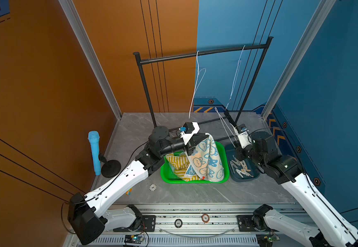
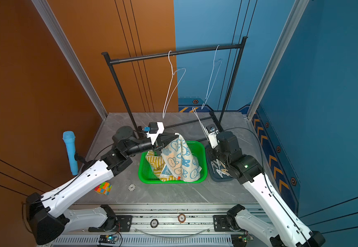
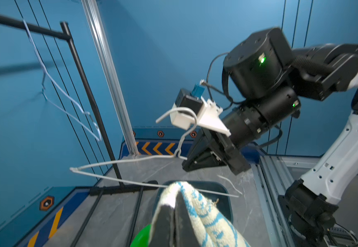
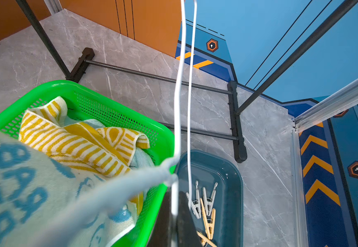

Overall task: Remove the clothespins securing towels to the hanger
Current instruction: Place the towel in the basket.

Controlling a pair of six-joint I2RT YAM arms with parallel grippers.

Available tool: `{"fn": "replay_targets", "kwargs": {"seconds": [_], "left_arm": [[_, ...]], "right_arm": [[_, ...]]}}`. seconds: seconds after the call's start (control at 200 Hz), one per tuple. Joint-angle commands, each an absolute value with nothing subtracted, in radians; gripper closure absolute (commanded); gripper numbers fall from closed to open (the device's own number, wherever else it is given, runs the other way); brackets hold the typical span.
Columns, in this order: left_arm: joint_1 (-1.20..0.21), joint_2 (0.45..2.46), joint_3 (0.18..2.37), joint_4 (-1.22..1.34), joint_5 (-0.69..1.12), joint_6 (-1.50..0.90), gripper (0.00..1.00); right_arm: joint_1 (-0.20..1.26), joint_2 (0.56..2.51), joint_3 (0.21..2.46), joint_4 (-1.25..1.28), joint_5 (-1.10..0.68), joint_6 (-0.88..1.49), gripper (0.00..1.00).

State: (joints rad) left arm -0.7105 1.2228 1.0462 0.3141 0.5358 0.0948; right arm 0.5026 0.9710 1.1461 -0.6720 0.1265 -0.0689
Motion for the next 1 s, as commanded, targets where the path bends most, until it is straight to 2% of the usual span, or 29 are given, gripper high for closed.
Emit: {"fn": "replay_targets", "kwargs": {"seconds": [0.0,0.46,0.771,0.991], "left_arm": [[-0.718,1.179,0.946,0.367,0.448,0.061,1.00],[-0.671,0.986,0.554,0.296,0.093,-0.071,1.00],[-0.626,0.993,0.410,0.258,0.039,-0.241,1.00],[-0.612,1.016,0.393,0.282,0.066,-0.277,1.00]], "right_arm": [[0.497,0.977,1.131,-0.646,0.108,-0.037,1.00],[0.496,0.991,1.115,-0.615,0.082,-0.013,1.00],[0.500,1.003,1.103,-0.603,0.071,0.002,1.00],[0.503,1.015,1.100,-0.589,0.053,0.015,1.00]]}}
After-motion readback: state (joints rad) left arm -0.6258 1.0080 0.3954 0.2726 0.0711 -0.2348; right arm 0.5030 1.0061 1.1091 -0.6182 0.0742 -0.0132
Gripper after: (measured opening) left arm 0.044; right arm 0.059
